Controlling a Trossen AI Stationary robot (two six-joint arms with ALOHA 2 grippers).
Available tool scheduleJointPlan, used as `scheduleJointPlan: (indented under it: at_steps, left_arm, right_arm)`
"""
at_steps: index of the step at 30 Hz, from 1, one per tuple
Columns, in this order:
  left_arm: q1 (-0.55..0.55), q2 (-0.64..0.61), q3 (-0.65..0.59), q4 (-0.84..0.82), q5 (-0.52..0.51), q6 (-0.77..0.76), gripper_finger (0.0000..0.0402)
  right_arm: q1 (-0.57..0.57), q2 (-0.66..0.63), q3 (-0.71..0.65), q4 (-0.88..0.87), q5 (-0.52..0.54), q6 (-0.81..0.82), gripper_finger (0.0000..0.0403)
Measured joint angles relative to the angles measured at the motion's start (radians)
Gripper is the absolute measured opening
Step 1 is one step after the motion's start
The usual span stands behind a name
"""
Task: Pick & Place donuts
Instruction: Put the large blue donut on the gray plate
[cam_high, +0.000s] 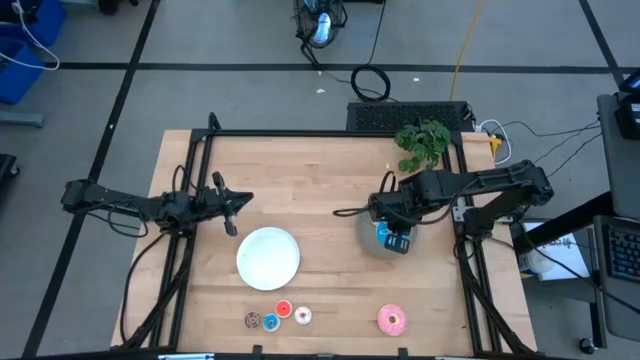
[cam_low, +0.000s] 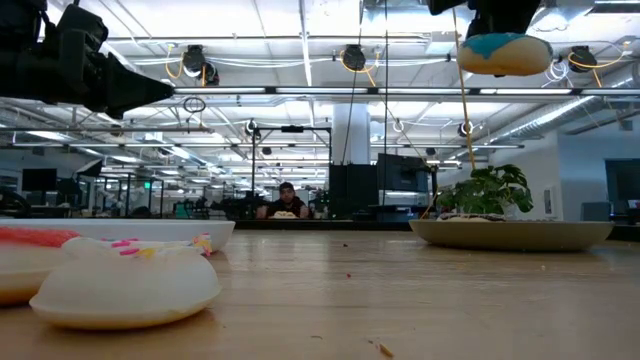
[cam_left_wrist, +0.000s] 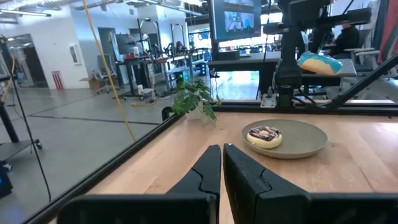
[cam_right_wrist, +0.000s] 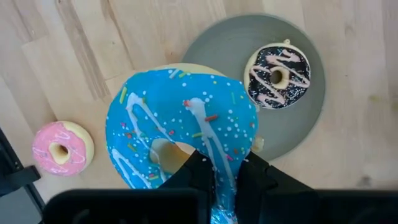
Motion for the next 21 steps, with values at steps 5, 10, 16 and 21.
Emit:
scheduleJointPlan:
  at_steps: [5,10,16,21]
  left_arm:
    - [0.000,0.000,0.000,0.000,0.001,-0.003,0.0026]
    - [0.000,0.000,0.000,0.000,0.001,-0.010,0.0026]
    - [0.000,0.000,0.000,0.000,0.002,-0.025,0.0026]
    - [0.000,0.000,0.000,-0.003,0.002,-0.026,0.0026]
  right_arm:
    - [-0.025,0.000,0.000,0.000,-0.003,-0.022,0.0027]
    - [-0.069,0.000,0.000,0.001,-0.002,-0.068,0.0028]
    - [-0.131,0.001,-0.092,0.108,-0.003,-0.144,0.0028]
    - [-0.176,0.001,-0.249,0.176,-0.048,-0.194,0.0029]
